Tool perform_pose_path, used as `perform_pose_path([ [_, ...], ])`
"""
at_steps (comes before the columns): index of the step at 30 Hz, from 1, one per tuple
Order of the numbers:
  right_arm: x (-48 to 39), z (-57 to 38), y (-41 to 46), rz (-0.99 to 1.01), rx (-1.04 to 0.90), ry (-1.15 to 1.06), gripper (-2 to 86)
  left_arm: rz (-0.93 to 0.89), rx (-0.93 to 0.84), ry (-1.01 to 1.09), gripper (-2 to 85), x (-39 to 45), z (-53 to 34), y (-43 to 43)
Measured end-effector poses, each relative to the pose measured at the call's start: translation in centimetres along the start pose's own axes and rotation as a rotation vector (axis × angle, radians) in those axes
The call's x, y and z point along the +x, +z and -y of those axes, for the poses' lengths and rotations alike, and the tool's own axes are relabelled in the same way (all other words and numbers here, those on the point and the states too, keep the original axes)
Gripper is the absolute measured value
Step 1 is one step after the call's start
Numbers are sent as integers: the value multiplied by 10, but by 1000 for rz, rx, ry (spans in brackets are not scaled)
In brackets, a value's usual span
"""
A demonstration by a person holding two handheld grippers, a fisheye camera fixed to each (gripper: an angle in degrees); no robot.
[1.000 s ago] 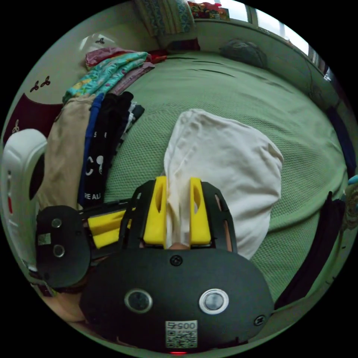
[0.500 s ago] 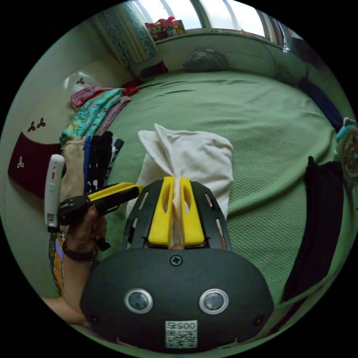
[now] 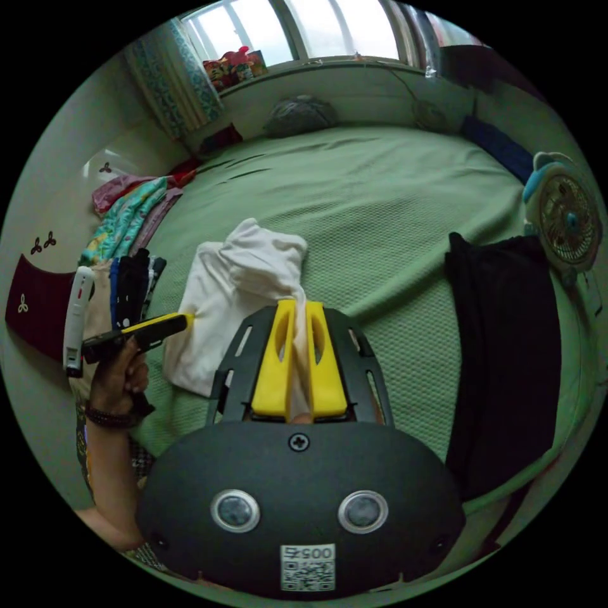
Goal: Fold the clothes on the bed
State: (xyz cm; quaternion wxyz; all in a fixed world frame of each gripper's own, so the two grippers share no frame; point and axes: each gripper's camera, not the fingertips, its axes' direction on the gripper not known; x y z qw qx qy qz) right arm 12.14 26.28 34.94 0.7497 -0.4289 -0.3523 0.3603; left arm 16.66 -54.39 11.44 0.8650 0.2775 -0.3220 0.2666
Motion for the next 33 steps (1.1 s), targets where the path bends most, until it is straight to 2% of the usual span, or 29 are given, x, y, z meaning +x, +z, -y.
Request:
perform_pose_path([
  [9, 62, -19, -28, -184, 97, 112, -9, 143, 57, -69, 45, -7, -17, -38],
  [15, 102, -33, -26, -159, -13, 278, -2, 172, 4, -120, 41, -19, -32, -49],
  [20, 102, -47, -44, -212, 32, 292, 34, 394, 22, -166, 8, -21, -45, -66],
  [25, 82, -61, -50, -119, 59, 201, 53, 157, 29, -144, 0, -23, -60, -74],
  [33, 34, -76, -42, -174, 48, 55, 88, 162, 44, -54, -1, -12, -71, -87],
])
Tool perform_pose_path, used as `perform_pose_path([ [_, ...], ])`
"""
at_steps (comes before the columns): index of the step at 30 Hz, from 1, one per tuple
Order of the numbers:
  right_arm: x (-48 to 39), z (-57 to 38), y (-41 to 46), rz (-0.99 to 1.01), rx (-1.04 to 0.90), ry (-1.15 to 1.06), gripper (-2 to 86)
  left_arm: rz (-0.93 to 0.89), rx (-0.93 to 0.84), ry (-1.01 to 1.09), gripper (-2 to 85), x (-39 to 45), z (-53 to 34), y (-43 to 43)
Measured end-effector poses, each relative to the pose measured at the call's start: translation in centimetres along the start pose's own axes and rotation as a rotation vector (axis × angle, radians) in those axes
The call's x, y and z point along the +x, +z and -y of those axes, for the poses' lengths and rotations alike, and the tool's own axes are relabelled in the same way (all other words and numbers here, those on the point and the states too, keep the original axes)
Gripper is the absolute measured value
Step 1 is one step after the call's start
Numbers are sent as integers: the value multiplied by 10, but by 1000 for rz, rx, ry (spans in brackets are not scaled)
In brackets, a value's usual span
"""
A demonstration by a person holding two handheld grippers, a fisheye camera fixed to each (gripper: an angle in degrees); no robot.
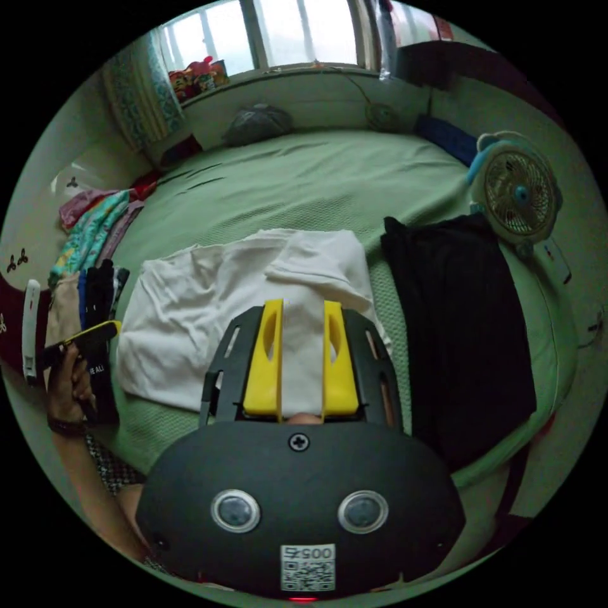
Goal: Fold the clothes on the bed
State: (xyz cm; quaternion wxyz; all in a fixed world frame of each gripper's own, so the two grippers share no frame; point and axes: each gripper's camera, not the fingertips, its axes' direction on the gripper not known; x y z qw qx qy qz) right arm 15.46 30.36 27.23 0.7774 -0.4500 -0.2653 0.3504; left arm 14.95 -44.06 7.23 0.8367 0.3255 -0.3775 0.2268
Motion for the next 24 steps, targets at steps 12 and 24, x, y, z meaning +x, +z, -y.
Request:
perform_pose_path([
  [12, -59, 11, 29, -105, -13, -154, 111, -170, -11, -5, 0, -26, -24, -15],
  [24, -42, -35, 21, -253, -30, -120, -10, -242, -11, -70, -1, -57, -61, -34],
])
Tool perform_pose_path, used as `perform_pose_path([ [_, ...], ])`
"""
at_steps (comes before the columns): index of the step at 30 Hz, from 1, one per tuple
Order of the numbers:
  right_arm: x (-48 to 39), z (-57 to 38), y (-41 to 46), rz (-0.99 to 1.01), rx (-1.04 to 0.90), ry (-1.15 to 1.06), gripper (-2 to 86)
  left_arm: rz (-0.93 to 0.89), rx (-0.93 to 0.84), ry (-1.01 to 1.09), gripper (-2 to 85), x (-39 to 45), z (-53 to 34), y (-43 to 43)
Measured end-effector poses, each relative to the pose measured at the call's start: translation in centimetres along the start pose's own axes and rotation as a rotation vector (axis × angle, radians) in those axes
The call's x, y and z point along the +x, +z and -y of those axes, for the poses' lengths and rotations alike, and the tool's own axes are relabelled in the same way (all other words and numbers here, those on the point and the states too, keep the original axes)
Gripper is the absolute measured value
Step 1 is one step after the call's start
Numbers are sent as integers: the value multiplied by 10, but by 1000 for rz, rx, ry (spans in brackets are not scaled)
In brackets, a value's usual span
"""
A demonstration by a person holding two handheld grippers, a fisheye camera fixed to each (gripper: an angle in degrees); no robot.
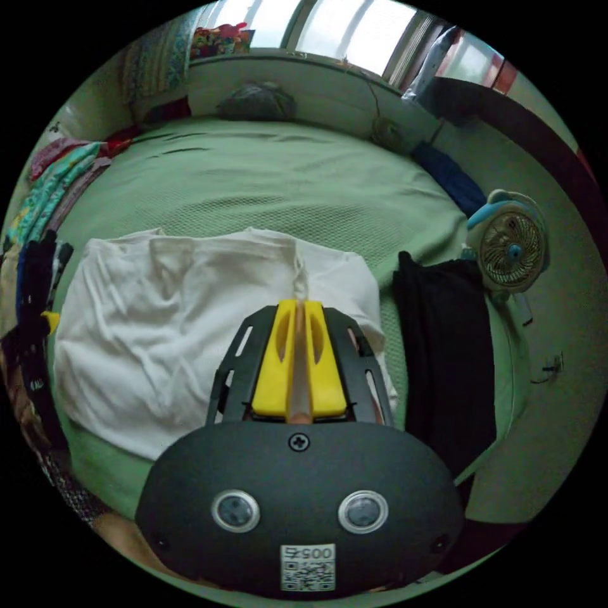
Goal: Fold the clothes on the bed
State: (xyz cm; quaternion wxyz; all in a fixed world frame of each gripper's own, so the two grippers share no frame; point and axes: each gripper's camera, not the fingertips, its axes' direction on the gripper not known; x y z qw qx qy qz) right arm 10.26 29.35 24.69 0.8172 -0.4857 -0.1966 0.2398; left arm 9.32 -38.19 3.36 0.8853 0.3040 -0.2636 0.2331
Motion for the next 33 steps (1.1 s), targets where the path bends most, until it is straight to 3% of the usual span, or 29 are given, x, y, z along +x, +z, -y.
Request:
perform_pose_path([
  [7, 47, -116, -53, 177, -41, 1, -12, 44, 45, 53, 0, 10, -50, -31],
  [14, 87, -218, -70, 219, -126, 95, -12, 108, 118, 110, 6, 13, -126, -63],
  [21, 118, -273, -90, 184, -127, 133, -12, 250, 68, 177, 31, -1, -213, -80],
  [26, 139, -303, -98, 143, -123, 183, -11, 163, 8, 184, 67, -24, -257, -87],
  [33, 152, -331, -93, 91, -156, 203, -11, 60, 113, 239, 120, -25, -289, -107],
])
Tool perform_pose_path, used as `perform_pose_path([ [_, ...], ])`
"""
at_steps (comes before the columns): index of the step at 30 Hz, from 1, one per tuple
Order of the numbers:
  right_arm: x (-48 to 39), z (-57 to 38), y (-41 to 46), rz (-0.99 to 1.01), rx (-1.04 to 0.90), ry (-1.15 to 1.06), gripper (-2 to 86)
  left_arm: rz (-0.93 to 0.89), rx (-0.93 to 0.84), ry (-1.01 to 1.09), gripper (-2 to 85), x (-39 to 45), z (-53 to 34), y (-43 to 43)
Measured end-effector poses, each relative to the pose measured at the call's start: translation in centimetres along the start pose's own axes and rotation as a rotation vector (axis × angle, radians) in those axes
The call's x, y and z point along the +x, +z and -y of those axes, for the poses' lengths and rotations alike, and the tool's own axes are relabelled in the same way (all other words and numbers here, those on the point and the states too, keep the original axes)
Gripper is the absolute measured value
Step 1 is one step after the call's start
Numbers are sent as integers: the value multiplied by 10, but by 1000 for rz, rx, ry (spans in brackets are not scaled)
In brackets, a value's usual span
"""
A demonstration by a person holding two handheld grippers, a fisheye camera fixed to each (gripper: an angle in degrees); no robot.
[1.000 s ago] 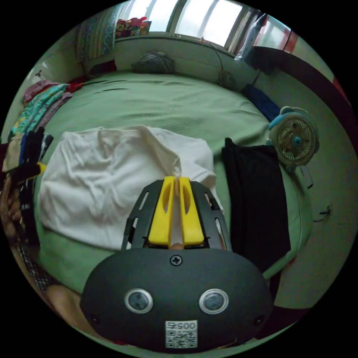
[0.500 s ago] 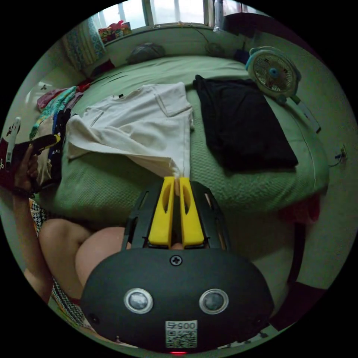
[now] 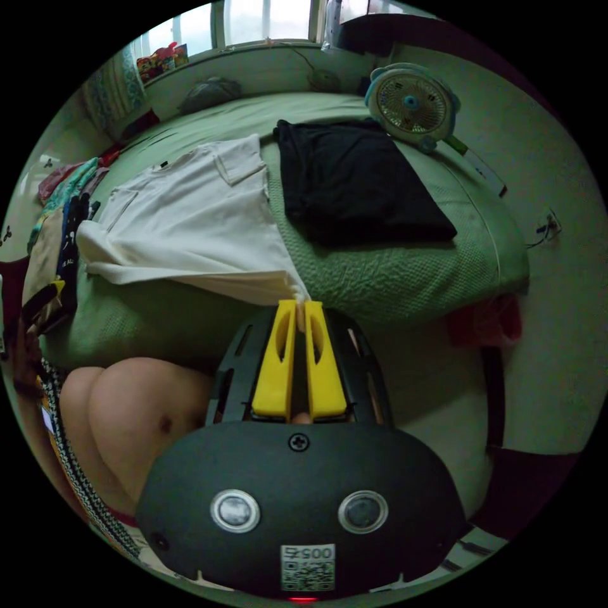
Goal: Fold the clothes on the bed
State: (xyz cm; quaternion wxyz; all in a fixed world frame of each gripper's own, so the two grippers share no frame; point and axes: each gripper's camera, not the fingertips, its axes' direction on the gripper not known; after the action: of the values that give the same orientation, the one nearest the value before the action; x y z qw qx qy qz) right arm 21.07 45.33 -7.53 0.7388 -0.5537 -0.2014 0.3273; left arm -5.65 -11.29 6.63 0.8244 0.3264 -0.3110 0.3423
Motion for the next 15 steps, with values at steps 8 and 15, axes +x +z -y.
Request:
perform_pose_path([
  [8, 10, -15, 18, -6, -43, 3, -11, 26, 36, 87, 138, 12, 1, 13],
  [15, 11, -21, 17, -49, -71, -55, -11, 104, -60, 202, 123, 26, 1, 34],
])
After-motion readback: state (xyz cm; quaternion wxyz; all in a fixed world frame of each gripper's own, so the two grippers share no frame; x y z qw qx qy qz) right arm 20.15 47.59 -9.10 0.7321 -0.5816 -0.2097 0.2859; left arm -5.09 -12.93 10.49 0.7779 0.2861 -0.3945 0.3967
